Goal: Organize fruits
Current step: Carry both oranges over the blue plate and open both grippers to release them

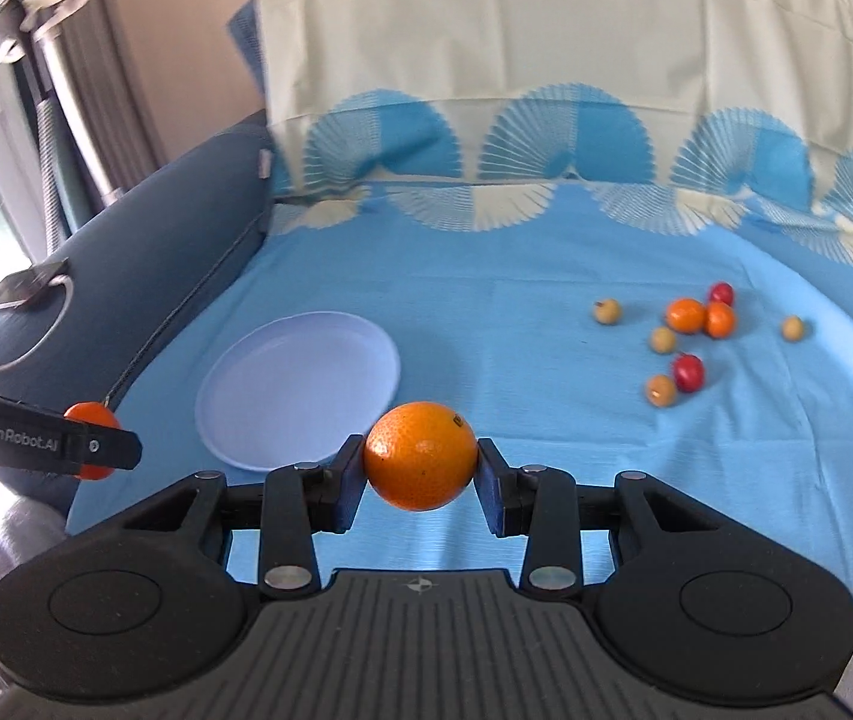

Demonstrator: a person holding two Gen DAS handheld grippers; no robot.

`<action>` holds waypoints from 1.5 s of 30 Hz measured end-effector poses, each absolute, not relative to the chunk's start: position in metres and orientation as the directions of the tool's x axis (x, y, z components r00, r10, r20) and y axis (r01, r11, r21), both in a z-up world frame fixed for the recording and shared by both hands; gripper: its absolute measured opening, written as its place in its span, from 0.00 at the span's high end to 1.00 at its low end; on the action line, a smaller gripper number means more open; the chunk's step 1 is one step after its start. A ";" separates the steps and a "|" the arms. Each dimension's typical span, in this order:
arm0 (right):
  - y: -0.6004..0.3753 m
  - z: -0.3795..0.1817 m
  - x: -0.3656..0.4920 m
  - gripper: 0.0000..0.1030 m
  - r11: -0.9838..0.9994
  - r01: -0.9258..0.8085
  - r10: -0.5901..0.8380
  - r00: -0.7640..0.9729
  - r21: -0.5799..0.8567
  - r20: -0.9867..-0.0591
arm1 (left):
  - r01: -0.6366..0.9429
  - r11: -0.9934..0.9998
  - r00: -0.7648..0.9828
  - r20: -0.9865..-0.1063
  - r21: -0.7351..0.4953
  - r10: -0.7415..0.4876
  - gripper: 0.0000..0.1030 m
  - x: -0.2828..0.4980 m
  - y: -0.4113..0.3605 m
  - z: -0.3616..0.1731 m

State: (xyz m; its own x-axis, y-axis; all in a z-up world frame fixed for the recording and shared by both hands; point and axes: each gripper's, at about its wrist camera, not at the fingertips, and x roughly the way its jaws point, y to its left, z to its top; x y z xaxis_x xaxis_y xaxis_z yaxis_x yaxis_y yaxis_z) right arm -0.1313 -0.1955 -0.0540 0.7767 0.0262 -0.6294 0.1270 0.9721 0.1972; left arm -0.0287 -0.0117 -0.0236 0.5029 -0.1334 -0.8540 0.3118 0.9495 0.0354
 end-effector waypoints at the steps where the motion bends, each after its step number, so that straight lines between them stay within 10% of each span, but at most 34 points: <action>1: -0.189 -0.050 -0.133 0.61 0.975 0.112 0.033 0.778 0.190 -0.627 | 0.307 0.951 0.505 -0.852 0.030 -0.136 0.62 -0.030 -0.006 -0.024; 40: -0.130 -0.139 0.040 0.61 0.995 -0.062 0.095 0.631 0.072 -0.770 | 0.352 0.929 0.416 -0.908 0.117 -0.043 0.62 0.130 -0.021 -0.142; 41: -0.129 -0.141 0.043 0.61 0.996 -0.063 0.095 0.628 0.071 -0.772 | 0.352 0.928 0.413 -0.910 0.118 -0.041 0.60 0.133 -0.022 -0.144; 45: -0.127 -0.148 0.052 0.60 0.995 -0.071 0.096 0.625 0.066 -0.775 | 0.335 0.934 0.448 -0.893 0.127 -0.039 0.00 0.138 -0.023 -0.140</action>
State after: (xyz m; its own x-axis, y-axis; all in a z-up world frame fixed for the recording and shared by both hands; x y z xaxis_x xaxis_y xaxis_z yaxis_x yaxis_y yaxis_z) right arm 0.0516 -0.1267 -0.1475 0.6245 0.0957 -0.7751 -0.0710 0.9953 0.0657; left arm 0.1381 -0.0226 -0.1402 0.4481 -0.0394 -0.8931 0.3350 0.9336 0.1269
